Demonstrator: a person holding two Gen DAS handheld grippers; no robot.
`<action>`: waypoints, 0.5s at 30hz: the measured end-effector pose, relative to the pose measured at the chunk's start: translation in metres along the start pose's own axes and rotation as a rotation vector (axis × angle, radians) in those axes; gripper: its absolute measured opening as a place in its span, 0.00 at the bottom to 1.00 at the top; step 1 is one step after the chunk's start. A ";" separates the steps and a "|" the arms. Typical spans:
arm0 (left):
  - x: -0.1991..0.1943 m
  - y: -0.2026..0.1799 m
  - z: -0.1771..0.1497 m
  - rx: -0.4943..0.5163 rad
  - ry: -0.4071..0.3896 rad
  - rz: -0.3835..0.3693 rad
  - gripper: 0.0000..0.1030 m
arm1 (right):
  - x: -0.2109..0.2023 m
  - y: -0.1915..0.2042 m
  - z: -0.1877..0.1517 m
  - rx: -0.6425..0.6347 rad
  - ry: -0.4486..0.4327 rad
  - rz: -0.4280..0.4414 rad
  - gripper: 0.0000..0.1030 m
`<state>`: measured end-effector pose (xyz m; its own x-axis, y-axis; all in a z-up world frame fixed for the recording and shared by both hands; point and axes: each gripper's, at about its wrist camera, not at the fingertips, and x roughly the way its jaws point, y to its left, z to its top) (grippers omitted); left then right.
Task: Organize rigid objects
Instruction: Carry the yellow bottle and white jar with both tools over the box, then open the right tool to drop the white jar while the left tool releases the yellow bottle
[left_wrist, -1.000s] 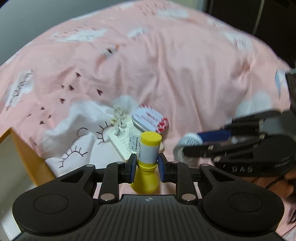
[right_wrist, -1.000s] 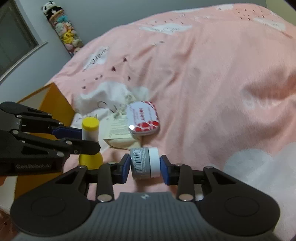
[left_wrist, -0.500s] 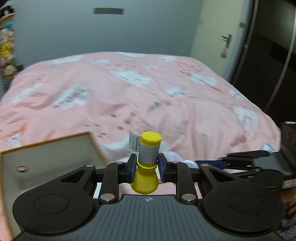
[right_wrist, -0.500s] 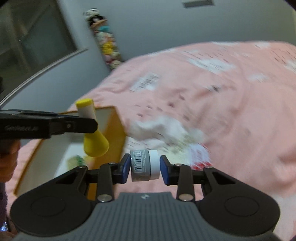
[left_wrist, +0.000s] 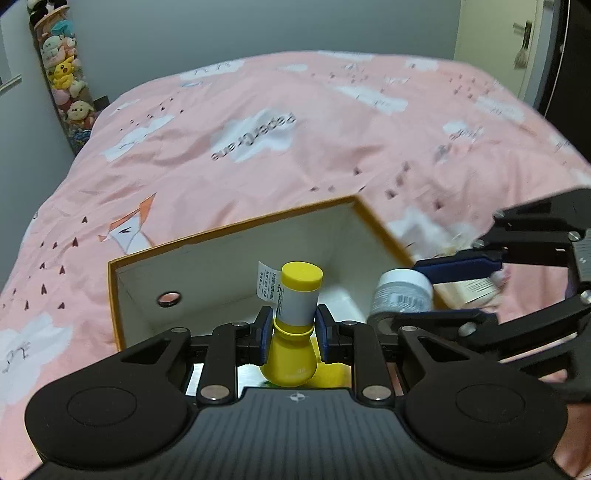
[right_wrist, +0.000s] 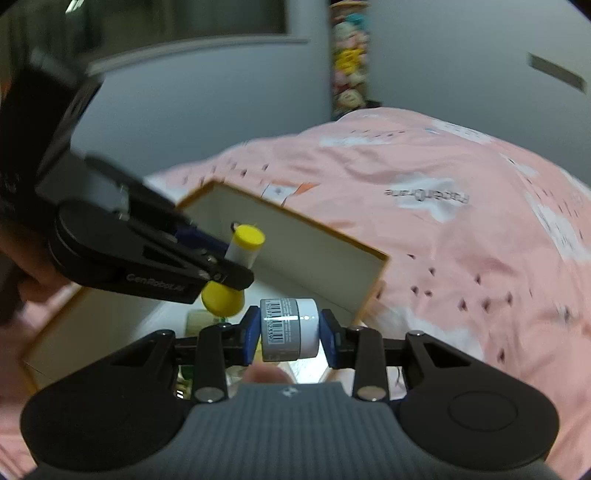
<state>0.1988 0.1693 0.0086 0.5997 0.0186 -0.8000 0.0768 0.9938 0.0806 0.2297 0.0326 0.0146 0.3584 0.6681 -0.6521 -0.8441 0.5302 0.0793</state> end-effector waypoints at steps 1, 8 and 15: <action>0.005 0.002 0.000 0.002 0.009 0.013 0.26 | 0.013 0.004 0.003 -0.043 0.023 -0.009 0.33; 0.031 0.008 -0.005 -0.002 0.075 0.043 0.26 | 0.071 0.012 0.005 -0.184 0.165 -0.105 0.33; 0.042 0.007 -0.007 -0.007 0.087 0.050 0.26 | 0.094 0.025 0.003 -0.307 0.228 -0.136 0.33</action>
<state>0.2188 0.1775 -0.0284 0.5313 0.0773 -0.8436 0.0429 0.9921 0.1180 0.2437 0.1098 -0.0422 0.4069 0.4514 -0.7941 -0.8871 0.4026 -0.2257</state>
